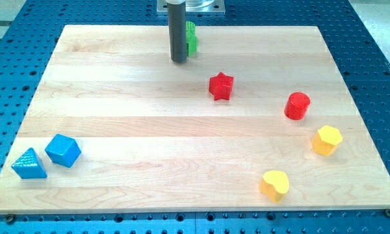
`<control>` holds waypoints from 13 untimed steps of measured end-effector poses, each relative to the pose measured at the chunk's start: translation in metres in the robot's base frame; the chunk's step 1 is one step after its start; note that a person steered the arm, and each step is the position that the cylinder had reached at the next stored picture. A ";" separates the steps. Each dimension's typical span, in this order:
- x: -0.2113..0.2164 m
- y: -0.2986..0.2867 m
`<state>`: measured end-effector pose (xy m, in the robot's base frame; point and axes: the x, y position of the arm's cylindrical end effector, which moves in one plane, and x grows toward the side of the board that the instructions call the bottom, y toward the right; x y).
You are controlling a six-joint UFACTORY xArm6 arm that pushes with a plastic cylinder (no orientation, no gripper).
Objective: Move the yellow hexagon to the top left side of the board
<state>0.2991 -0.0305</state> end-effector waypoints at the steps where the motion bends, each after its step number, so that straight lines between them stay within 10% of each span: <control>1: 0.000 0.000; 3: 0.025 0.121; 6: 0.230 0.297; 9: 0.146 -0.059; 10: 0.197 -0.088; 12: 0.116 -0.126; 13: 0.173 -0.122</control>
<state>0.4721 -0.1522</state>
